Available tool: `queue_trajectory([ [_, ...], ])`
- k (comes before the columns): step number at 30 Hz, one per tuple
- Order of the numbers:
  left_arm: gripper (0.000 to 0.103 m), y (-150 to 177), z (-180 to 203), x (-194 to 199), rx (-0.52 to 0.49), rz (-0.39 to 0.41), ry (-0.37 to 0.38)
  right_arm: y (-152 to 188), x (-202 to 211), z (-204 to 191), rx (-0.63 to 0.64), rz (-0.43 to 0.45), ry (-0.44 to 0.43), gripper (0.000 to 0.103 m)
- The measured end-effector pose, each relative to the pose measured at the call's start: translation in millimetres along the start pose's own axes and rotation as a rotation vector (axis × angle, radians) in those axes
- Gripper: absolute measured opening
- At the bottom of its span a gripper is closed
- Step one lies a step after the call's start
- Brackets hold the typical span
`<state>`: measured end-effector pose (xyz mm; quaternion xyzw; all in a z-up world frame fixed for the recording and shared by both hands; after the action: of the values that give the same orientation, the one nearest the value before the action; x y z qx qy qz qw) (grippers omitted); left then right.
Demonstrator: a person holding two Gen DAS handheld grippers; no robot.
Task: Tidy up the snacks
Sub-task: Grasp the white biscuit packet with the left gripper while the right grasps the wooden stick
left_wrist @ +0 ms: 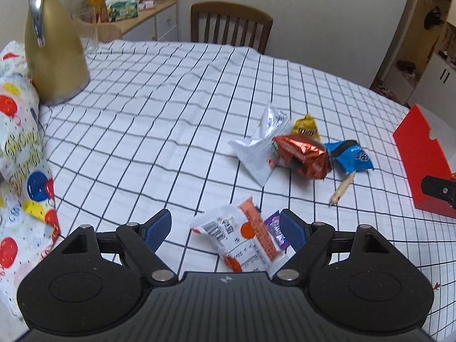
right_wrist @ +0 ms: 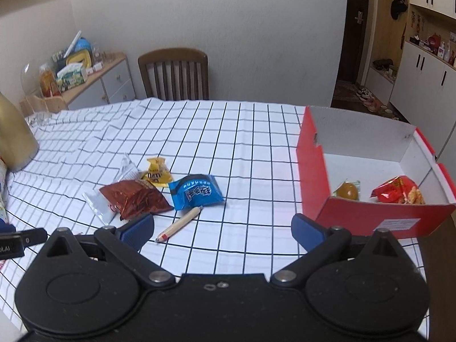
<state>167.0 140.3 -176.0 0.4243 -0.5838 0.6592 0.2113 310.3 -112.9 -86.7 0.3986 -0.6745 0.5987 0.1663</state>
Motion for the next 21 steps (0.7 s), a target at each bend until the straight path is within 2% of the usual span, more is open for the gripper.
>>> queue_trajectory([
  [6, 0.083, 13, 0, -17, 0.034, -0.054, -0.022, 9, -29, -8, -0.002, -0.046, 0.021, 0.102],
  [10, 0.083, 22, 2, -32, 0.082, -0.114, -0.008, 13, -47, -13, 0.004, -0.074, 0.033, 0.101],
  [21, 0.083, 12, 5, -47, 0.144, -0.159, -0.03, 23, -94, -32, 0.028, -0.157, 0.057, 0.096],
])
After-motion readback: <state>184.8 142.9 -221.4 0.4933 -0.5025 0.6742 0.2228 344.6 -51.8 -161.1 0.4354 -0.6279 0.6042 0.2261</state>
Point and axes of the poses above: each gripper's, at about its wrist camera, not at the fingertips, and x roughly against the way its jaws point, z to its right, y to its underside, the point moved 9 cm from there along -x, roughly the way its jaws point, and after that the axes turned 13 degrees about -x, right-handed, at the moved point
